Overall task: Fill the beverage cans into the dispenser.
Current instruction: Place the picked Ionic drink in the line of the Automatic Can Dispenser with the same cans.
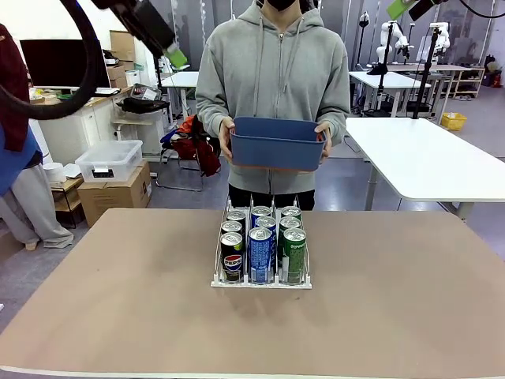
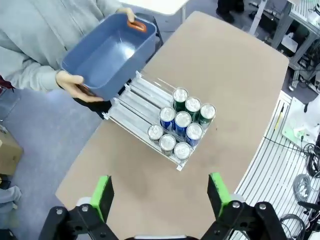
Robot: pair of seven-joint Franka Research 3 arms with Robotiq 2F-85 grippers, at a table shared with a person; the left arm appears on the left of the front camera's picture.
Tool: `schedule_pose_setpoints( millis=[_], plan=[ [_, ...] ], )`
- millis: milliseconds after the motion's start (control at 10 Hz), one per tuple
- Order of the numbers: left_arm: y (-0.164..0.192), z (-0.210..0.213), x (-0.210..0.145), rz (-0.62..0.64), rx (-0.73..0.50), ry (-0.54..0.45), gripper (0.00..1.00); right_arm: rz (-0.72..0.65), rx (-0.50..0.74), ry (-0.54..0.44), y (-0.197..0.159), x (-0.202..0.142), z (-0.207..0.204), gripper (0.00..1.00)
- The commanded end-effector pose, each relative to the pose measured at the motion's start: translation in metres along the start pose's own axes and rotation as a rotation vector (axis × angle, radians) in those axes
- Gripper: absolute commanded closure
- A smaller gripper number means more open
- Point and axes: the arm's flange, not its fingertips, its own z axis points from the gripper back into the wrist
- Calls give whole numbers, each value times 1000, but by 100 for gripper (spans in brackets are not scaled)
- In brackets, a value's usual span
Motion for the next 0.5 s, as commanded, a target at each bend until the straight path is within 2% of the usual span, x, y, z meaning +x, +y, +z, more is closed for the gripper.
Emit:
schedule_pose_setpoints(
  millis=[0, 400],
  plan=[
    [-10, 16, 9, 11, 17, -13, 0, -2, 1, 1, 1, -2, 0, 0],
    [-15, 40, 15, 21, 39, -79, 0, -2, 1, 1, 1, -2, 0, 0]
  ],
)
